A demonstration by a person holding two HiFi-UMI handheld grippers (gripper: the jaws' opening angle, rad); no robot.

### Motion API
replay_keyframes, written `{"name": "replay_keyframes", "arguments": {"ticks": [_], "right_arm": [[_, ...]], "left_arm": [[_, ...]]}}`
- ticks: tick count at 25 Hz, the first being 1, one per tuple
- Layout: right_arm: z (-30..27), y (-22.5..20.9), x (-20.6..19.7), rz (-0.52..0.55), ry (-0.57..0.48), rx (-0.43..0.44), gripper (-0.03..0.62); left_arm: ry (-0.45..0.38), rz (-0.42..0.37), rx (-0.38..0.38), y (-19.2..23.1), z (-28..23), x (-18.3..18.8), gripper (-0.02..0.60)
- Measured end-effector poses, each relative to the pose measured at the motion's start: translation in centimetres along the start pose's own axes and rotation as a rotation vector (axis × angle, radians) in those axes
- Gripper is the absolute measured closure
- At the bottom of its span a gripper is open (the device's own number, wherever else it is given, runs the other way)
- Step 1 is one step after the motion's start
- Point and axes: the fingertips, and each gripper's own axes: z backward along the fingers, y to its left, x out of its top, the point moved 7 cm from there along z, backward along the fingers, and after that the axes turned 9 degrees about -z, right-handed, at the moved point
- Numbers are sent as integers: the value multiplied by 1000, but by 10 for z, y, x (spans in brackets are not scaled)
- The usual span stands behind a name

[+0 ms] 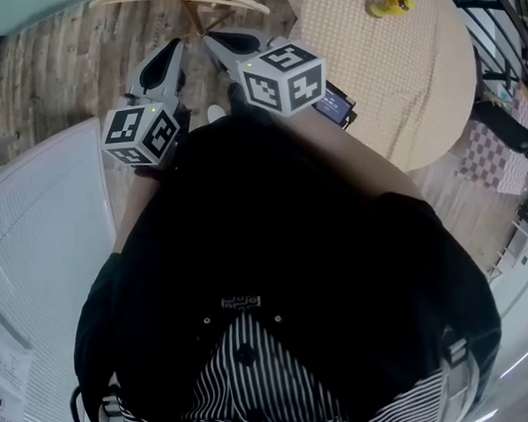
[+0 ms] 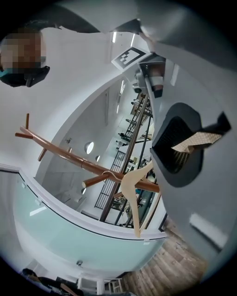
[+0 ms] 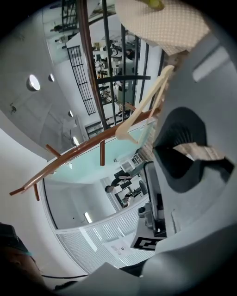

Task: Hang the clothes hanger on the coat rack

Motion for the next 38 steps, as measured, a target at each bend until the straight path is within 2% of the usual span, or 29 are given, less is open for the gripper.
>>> {"name": "replay_keyframes", "arguments": {"ticks": [5,11,13,19,24,38], "right_arm": [[30,22,-33,-16,-27,-51,591],[62,30,-60,-85,-47,-53,592],[67,32,-61,-71,-63,-64,592],[71,37,-45,36,-95,-92,593],[74,45,-57,53,-84,-74,594],[66,55,-44,76,-69,-39,594]], "left_arm": [[-23,-16,-86,-22,24,-5,580],[-14,-39,-179,-56,33,-11,578],[-1,-52,-195,-61,33,-11,578],[8,-81,-197,-62,24,-6,580],[14,-92,-208,-75,33,-9,580],[4,-95,-206,-67,39,-4,580]]}}
